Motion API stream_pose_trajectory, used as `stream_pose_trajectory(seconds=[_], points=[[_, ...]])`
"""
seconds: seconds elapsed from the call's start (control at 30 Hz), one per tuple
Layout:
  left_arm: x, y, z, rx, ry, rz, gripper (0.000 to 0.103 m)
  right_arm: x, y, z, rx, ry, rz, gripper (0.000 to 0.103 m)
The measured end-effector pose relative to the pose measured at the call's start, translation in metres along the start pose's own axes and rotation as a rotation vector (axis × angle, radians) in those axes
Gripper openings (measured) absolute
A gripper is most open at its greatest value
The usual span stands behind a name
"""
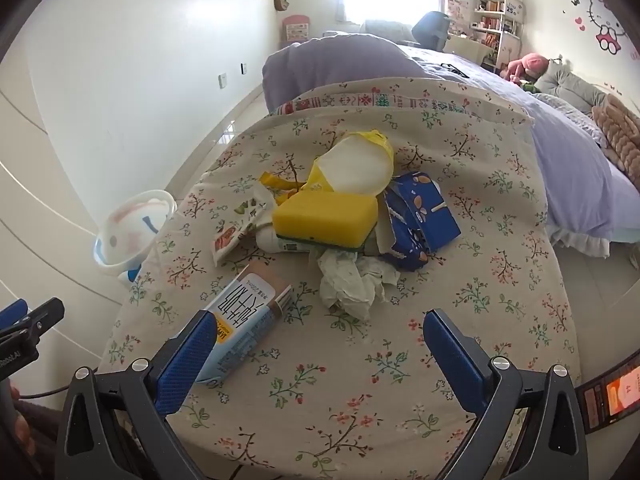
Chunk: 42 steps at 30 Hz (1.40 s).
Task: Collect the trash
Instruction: 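Move both tools toward the pile of trash on the bed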
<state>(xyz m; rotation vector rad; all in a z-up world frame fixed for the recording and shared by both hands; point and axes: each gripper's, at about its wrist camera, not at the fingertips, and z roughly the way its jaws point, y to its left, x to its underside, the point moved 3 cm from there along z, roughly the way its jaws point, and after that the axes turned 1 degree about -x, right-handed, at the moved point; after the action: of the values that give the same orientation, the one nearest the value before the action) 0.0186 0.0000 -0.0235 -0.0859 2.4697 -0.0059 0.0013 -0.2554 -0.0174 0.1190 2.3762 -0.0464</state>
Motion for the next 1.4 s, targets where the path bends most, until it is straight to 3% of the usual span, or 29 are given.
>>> stream_pose_trajectory(seconds=[1.4], points=[[-0.0049, -0.0017, 0.0025, -0.022, 0.005, 0.020, 0.102, 0.0017, 0.0096, 0.0057, -0.048, 0.018, -0.014, 0.103]])
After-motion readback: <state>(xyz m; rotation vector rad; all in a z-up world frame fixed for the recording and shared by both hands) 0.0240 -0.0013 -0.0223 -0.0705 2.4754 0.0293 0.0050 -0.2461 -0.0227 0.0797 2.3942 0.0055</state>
